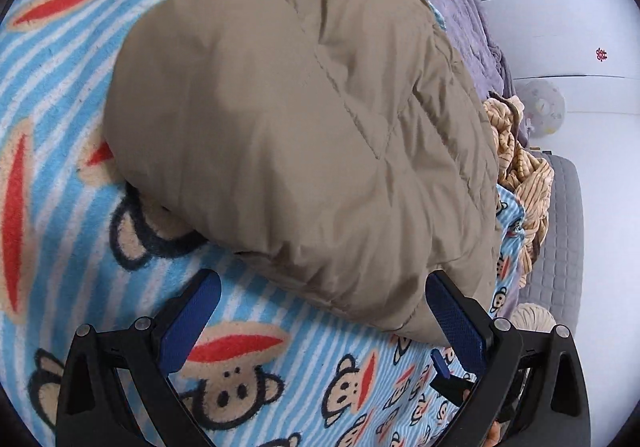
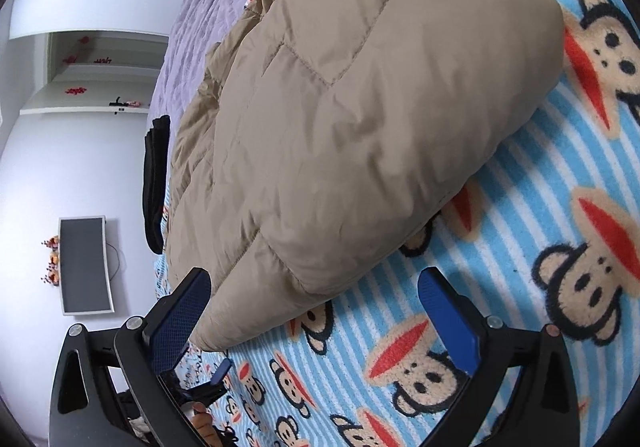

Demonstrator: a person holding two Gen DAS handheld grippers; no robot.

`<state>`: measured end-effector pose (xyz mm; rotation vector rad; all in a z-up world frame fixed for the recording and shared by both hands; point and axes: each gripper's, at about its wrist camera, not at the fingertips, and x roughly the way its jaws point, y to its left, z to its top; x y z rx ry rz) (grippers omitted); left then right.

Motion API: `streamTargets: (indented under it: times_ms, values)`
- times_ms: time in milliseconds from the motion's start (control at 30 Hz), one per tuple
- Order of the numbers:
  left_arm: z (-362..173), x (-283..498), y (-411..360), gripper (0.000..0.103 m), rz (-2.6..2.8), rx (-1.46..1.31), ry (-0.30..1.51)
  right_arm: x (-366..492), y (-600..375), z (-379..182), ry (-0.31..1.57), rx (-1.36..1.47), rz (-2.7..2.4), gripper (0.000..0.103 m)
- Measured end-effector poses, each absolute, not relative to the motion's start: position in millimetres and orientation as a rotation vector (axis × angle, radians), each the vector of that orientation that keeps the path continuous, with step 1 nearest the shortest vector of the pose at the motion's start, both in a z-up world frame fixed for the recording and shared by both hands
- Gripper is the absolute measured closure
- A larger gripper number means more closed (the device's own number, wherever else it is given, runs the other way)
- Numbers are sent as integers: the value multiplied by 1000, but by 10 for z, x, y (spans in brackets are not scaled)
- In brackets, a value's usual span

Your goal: Fold large clothes

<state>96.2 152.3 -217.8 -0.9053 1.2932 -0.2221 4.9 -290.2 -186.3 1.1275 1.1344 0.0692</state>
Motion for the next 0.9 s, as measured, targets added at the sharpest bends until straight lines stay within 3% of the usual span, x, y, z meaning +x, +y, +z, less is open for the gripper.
streamTargets:
  times_ms: [500, 533, 567, 667, 700, 767, 833, 900]
  values:
    - [-2199, 1732, 1489, 4, -88, -841, 1183, 558, -2980, -2184, 1085, 1284, 109, 0]
    - [-2182, 1738, 1477, 17, -56, -817, 1173, 589, -2963, -2249, 1095, 1296, 119, 0]
    - [-2157, 1756, 1453, 37, -46, -794, 1160, 608, -2941, -2286, 1101, 1300, 121, 0]
    - [-2014, 1748, 1454, 72, -57, -758, 1117, 649, -2914, -2316, 1096, 1314, 105, 2]
    - [-1952, 1745, 1435, 75, -57, -730, 1105, 642, -2926, -2316, 1089, 1331, 95, 5]
    - [-1799, 1694, 1387, 81, -49, -642, 1080, 623, -2951, -2345, 1102, 1352, 92, 53]
    - [-1641, 1620, 1295, 83, -36, -543, 1051, 591, -2970, -2318, 1090, 1356, 110, 66]
    - [-1501, 1517, 1235, 83, -32, -489, 1021, 561, -2955, -2236, 1086, 1326, 145, 73]
